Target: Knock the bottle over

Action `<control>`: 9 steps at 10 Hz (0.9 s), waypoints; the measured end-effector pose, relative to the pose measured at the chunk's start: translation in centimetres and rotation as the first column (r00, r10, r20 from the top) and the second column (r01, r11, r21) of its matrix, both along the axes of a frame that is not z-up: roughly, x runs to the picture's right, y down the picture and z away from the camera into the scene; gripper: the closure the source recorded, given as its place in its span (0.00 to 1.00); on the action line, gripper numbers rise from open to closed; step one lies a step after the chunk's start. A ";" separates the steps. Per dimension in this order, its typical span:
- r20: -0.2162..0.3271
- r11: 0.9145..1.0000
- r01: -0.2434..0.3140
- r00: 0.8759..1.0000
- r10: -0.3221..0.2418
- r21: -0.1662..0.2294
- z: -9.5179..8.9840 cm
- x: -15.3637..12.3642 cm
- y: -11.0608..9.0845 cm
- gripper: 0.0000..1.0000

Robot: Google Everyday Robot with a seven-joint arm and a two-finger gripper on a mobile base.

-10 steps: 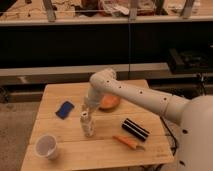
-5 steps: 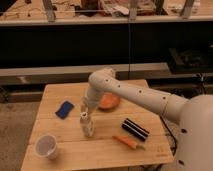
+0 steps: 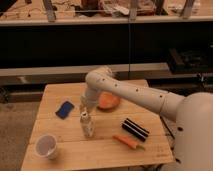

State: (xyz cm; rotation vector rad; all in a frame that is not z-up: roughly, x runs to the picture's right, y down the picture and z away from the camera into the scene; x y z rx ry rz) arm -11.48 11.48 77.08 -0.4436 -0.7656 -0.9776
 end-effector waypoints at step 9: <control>0.055 0.998 -0.012 0.998 0.009 0.055 -2.0 1.5 -1.8 1.00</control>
